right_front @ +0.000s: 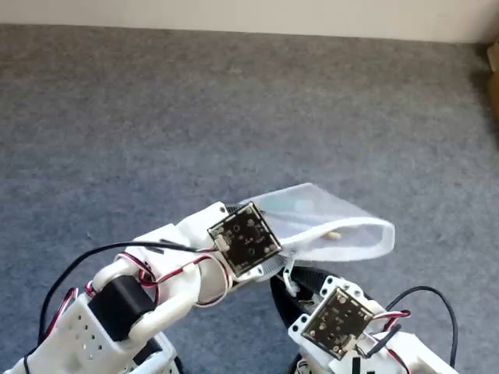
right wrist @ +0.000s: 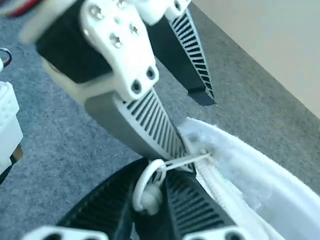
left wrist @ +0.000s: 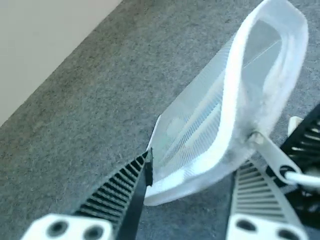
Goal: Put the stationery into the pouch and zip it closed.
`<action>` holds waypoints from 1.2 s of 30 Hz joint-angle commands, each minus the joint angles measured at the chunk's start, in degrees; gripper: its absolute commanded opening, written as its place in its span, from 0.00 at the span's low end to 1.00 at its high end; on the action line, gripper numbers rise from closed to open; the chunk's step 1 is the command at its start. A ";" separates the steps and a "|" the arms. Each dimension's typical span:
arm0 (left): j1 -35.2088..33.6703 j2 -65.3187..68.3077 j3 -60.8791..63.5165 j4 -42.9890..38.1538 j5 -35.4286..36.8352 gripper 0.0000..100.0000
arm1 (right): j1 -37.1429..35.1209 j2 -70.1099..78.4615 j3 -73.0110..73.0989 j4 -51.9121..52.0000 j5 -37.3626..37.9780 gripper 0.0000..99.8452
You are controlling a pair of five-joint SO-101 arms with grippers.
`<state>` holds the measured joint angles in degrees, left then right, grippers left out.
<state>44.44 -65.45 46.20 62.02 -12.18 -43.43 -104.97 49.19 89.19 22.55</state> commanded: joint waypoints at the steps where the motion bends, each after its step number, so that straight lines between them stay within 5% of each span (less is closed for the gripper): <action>1: 0.57 0.31 0.48 -0.26 -1.23 0.26 | -0.84 -0.22 -2.59 0.84 0.97 0.01; 12: 6.73 5.05 1.36 -0.35 -1.23 0.21 | -0.48 -0.22 -3.38 0.75 0.53 0.01; 31: 6.73 4.79 1.45 -0.35 -1.05 0.02 | -0.40 -0.22 -8.40 0.57 -1.93 0.01; 36: 6.29 4.79 1.36 -0.26 -0.88 0.01 | 8.66 -0.22 -8.04 -4.00 -2.20 0.01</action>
<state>49.98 -61.85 47.69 62.11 -12.88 -40.35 -104.97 45.67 89.36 21.14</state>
